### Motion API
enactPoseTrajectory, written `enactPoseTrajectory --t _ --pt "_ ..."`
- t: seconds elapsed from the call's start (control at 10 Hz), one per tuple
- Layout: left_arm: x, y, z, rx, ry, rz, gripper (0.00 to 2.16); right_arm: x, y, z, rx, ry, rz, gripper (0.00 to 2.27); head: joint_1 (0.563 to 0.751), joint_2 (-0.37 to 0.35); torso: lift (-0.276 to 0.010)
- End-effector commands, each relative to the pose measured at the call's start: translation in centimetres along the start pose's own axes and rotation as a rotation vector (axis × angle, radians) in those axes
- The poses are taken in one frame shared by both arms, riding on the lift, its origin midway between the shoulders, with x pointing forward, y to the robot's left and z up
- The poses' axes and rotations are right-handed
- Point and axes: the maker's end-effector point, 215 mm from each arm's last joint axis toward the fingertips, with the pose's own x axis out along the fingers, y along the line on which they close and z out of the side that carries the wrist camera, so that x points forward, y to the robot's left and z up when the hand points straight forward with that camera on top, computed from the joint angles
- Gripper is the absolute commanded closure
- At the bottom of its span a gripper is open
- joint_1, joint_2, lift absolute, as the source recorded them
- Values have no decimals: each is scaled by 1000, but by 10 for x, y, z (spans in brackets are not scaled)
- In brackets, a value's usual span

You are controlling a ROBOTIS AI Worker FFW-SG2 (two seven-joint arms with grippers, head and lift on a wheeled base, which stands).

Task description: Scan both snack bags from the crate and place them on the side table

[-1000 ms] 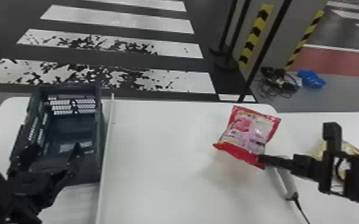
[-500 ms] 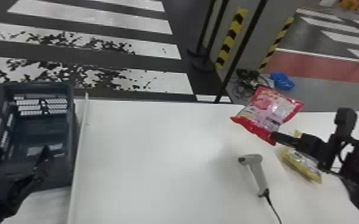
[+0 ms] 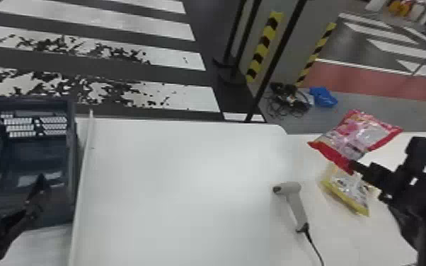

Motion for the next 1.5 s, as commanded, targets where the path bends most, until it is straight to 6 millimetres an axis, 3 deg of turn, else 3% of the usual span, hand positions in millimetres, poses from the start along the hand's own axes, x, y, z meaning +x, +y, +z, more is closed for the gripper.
enactPoseTrajectory --t 0.0,0.3,0.6,0.7,0.8,0.9,1.0,1.3,1.4 --pt "0 0 1 0 -1 0 76 9 -28 8 1 -56 -62 2260 695 -350 -95" --pt "1 -1 1 0 -2 -2 76 22 -82 -4 9 -59 -213 2260 695 -350 -95" --pt "1 0 -1 0 2 -1 76 32 -106 -24 26 -26 -284 2256 695 -350 -95" --pt "1 1 -1 0 -1 0 76 33 -112 -24 22 -40 -300 2044 695 -350 -95" --pt "1 1 -1 0 -2 0 76 35 -113 -20 21 -70 -302 1558 695 -350 -95" --pt "1 2 -1 1 -4 2 76 36 -114 -19 30 -80 -306 505 695 -350 -95" --pt "1 2 -1 -2 -6 2 76 37 -117 -20 38 -79 -320 9 695 -350 -95" --pt "1 3 0 -3 -8 4 76 25 -125 18 25 -231 -358 39 695 -350 -95" --pt "1 2 3 -2 -13 2 76 17 -119 29 22 -270 -342 43 695 -350 -95"
